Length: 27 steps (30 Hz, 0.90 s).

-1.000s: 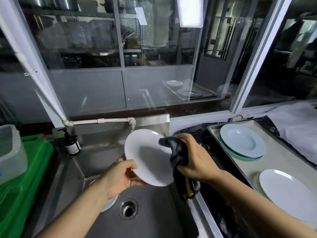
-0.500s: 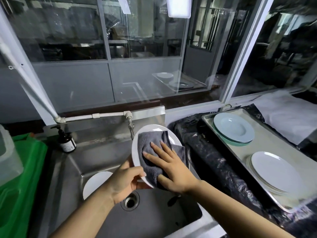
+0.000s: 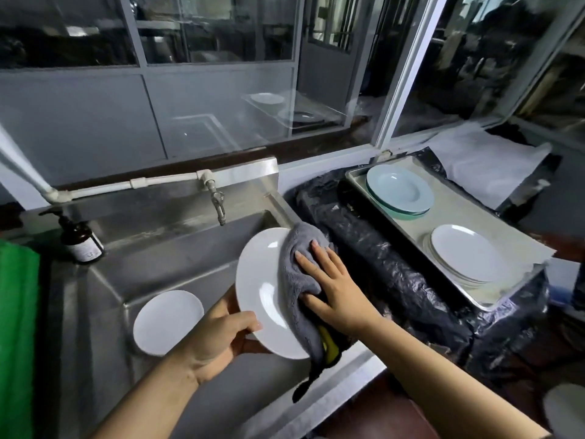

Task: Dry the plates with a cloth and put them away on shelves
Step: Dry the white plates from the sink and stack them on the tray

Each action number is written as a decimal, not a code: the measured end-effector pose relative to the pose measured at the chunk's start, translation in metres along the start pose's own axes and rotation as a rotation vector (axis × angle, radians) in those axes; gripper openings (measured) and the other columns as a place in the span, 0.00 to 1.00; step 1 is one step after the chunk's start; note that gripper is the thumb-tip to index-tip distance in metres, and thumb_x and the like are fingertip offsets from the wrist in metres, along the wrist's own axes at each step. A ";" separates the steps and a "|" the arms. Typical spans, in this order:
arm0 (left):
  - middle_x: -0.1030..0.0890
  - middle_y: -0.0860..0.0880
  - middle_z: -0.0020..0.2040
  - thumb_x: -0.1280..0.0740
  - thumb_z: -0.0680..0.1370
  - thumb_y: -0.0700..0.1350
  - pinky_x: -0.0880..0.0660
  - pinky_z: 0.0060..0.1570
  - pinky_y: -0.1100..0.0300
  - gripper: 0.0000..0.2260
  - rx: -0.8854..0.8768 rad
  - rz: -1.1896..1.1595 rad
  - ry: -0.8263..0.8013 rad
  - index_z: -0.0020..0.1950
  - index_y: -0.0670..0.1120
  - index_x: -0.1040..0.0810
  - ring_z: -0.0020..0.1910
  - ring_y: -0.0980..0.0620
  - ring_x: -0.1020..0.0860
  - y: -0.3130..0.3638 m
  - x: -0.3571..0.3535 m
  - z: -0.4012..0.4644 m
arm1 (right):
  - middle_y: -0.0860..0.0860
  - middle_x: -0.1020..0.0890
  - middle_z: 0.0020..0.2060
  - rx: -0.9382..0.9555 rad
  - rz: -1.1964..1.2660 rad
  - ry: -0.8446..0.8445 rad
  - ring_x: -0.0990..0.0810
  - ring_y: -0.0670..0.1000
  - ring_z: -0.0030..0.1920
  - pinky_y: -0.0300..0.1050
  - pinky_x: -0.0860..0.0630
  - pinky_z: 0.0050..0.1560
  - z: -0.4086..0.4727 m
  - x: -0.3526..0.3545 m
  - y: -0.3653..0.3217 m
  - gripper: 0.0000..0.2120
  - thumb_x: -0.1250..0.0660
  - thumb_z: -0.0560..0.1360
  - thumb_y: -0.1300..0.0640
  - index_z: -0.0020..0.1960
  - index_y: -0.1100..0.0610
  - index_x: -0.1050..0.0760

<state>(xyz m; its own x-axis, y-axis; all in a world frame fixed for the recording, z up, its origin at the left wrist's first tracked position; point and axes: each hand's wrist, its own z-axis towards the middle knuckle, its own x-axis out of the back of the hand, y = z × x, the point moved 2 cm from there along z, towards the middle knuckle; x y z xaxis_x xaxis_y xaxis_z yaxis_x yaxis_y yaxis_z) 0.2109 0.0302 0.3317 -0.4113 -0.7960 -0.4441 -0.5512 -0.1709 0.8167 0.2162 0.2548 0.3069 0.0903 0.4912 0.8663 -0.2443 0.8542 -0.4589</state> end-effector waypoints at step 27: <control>0.23 0.39 0.48 0.35 0.61 0.33 0.27 0.54 0.31 0.24 0.312 -0.041 0.127 0.56 0.46 0.22 0.36 0.44 0.33 -0.072 -0.010 0.053 | 0.52 0.55 0.79 -0.615 -0.299 -0.424 0.62 0.58 0.78 0.55 0.56 0.77 -0.144 -0.079 0.175 0.44 0.68 0.66 0.29 0.79 0.44 0.55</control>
<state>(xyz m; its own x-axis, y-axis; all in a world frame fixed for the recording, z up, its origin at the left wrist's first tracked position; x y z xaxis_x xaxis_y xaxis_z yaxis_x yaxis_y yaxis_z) 0.2159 0.0813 0.2574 -0.3007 -0.8616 -0.4088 -0.7694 -0.0341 0.6379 0.3056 0.3901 0.1301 -0.3366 0.2260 0.9141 0.3190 0.9407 -0.1151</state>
